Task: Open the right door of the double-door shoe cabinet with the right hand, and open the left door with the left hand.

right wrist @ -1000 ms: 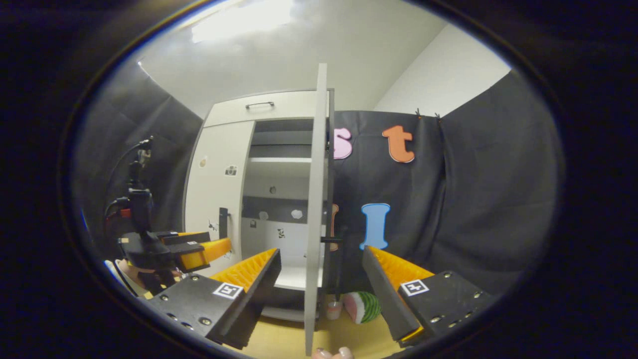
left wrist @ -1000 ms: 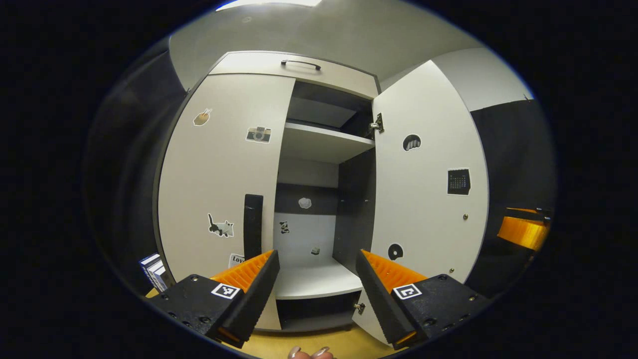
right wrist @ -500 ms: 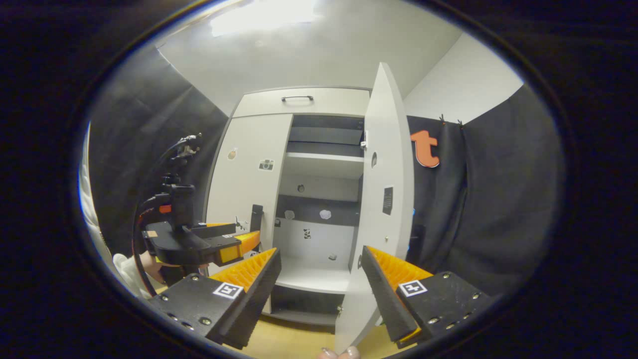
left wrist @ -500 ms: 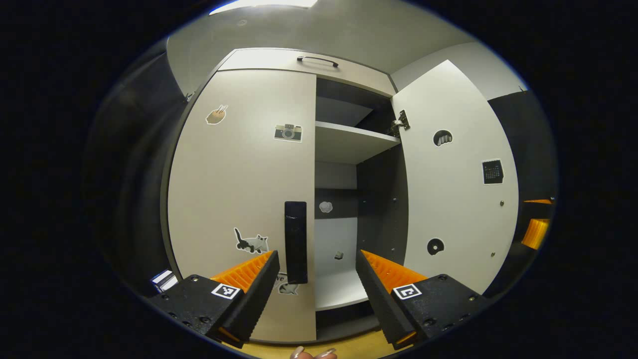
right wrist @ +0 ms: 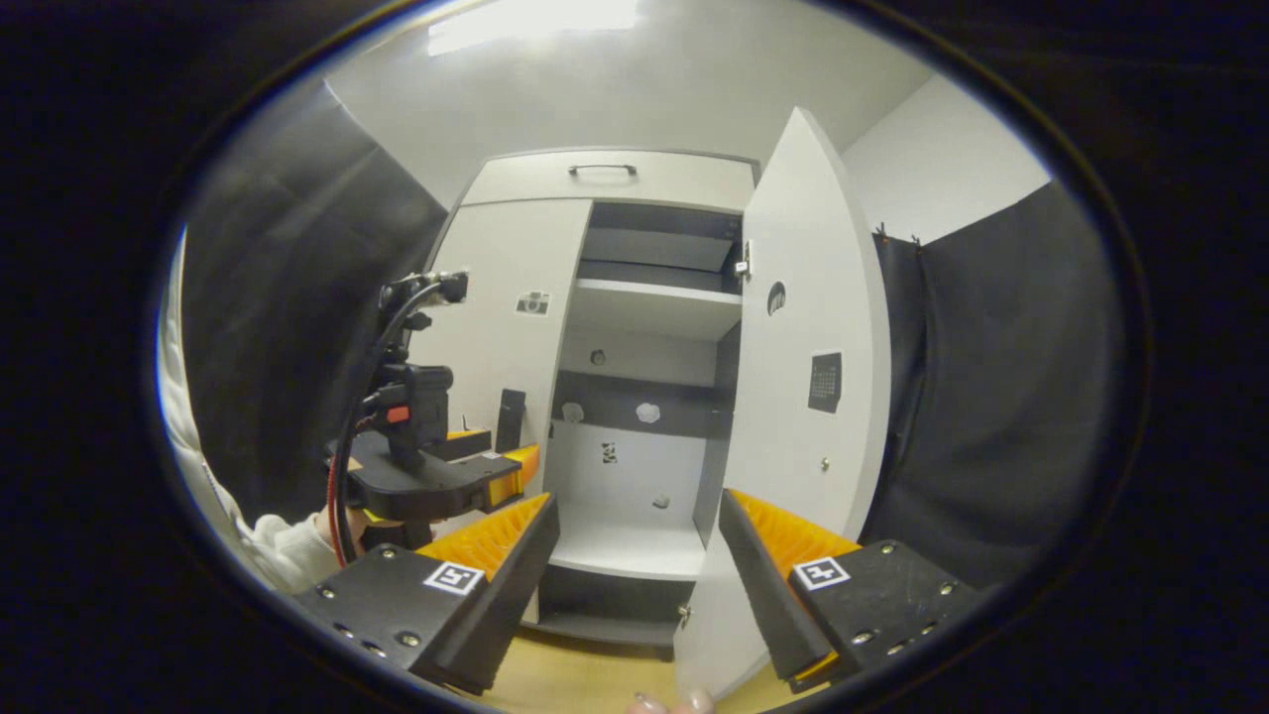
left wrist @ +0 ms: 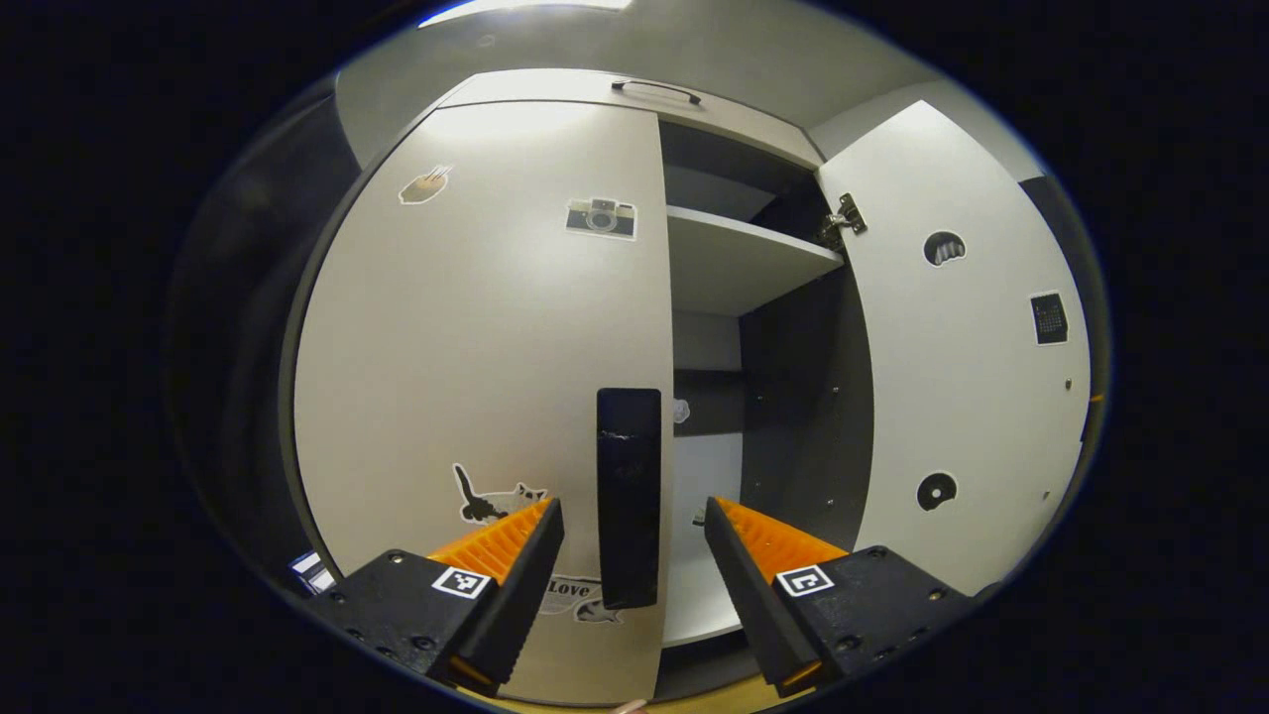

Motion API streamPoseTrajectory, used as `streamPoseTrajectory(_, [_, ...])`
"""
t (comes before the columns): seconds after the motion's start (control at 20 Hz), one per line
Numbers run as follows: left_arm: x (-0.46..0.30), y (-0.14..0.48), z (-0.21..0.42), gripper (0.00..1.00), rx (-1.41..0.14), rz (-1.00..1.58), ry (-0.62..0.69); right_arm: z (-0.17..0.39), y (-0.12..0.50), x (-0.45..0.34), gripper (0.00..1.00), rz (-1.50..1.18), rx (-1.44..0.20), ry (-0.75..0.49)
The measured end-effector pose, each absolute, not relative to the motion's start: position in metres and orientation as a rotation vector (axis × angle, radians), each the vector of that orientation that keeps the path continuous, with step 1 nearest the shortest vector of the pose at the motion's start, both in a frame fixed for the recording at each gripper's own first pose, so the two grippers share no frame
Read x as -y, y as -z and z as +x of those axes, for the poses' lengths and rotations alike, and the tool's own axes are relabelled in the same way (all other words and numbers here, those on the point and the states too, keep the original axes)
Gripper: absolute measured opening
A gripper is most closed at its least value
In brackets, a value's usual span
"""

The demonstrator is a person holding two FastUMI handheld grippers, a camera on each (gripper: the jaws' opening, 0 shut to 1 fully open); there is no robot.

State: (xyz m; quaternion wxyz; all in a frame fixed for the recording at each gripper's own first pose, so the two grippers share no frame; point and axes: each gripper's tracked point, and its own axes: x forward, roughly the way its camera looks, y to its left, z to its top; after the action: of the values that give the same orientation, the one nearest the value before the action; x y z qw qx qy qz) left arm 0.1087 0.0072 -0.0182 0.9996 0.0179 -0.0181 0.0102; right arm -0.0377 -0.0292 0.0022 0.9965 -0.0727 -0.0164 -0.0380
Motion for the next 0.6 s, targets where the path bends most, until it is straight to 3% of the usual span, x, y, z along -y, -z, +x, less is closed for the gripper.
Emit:
streamPoseTrajectory(0.25, [-0.018,0.019,0.117,0.69,0.043,0.034,-0.089,-0.031,0.002,0.031,0.97,-0.148,0.023,0.062])
streamPoseTrajectory(0.6, [-0.008,0.020,0.121,0.54,0.037,0.010,-0.055,-0.024,0.006,0.036,0.96,-0.133,0.015,0.038])
